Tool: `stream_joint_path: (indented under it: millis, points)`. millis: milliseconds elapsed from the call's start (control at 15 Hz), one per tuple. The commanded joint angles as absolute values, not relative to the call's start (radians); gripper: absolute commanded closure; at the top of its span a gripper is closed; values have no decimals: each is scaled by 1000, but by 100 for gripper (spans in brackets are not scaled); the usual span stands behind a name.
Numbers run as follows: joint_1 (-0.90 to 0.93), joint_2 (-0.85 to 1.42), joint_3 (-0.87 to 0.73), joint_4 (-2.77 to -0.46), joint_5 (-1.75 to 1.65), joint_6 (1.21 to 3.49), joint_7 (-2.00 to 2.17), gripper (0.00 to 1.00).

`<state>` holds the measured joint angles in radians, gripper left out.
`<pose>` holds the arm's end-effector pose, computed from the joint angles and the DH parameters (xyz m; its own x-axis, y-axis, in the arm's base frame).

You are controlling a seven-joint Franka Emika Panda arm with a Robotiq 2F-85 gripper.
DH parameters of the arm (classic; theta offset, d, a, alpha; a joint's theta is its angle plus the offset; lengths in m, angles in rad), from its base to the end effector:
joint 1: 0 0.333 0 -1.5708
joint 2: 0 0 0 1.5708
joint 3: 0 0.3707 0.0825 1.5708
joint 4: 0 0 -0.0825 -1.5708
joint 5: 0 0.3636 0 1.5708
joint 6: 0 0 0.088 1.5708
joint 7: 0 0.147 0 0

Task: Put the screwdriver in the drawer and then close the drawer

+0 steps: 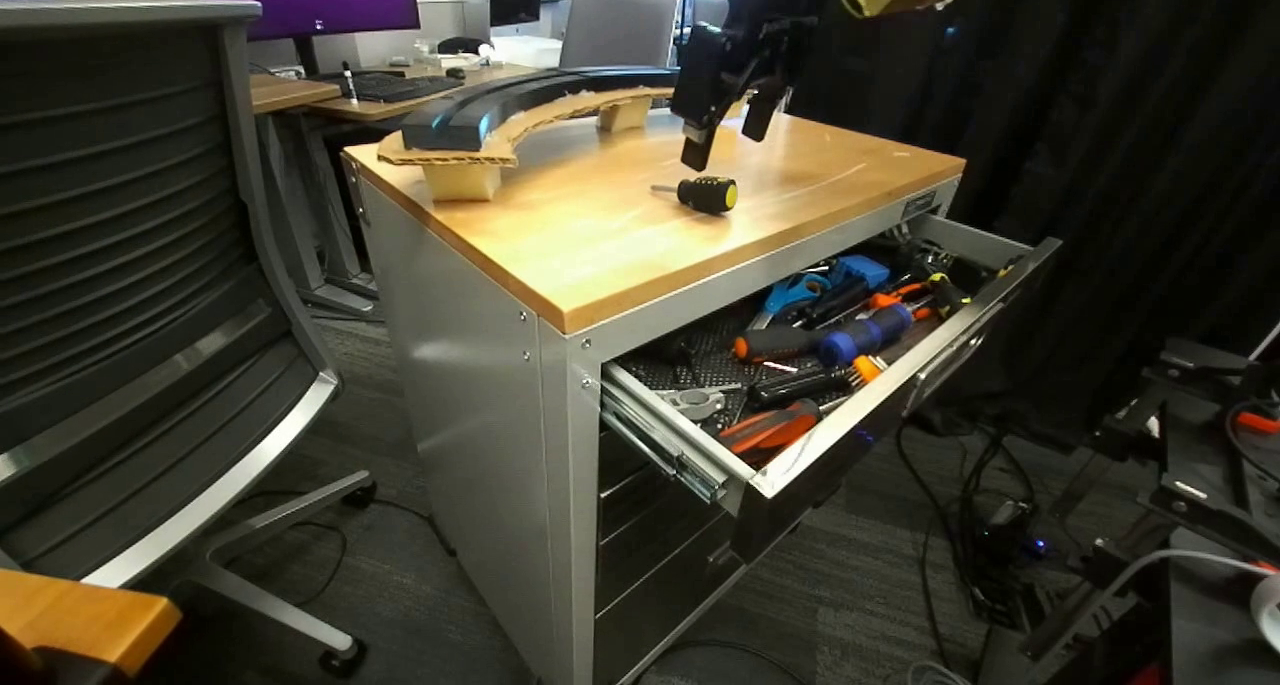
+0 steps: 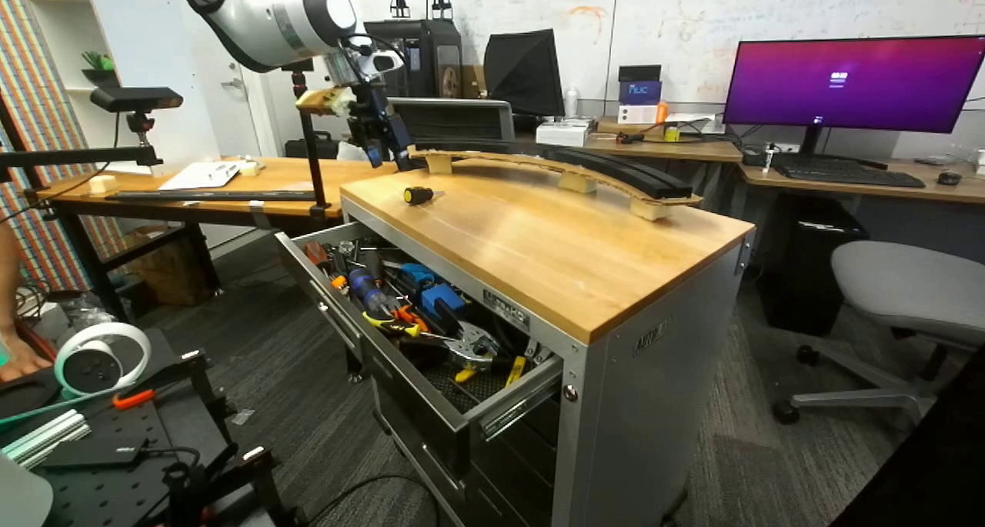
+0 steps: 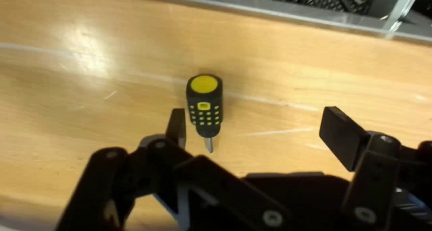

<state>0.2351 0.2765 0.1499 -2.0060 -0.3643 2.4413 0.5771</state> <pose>0.5809 0.2197 0.3636 0.9683 0.0723 0.2389 0.0441 -0.9916 0.1215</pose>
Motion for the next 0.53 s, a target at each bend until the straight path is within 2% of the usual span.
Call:
stream_joint_path:
  millis: [0, 200, 267, 333, 467]
  points:
    - [299, 389, 59, -1878, -460, 2451, 683, 0]
    - [322, 446, 23, -1832, -455, 2438, 707, 0]
    - [328, 460, 16, -1819, -446, 2438, 706, 25]
    - [334, 470, 9, -1812, -442, 2443, 713, 27]
    - [341, 482, 1, -1796, -431, 2442, 719, 44]
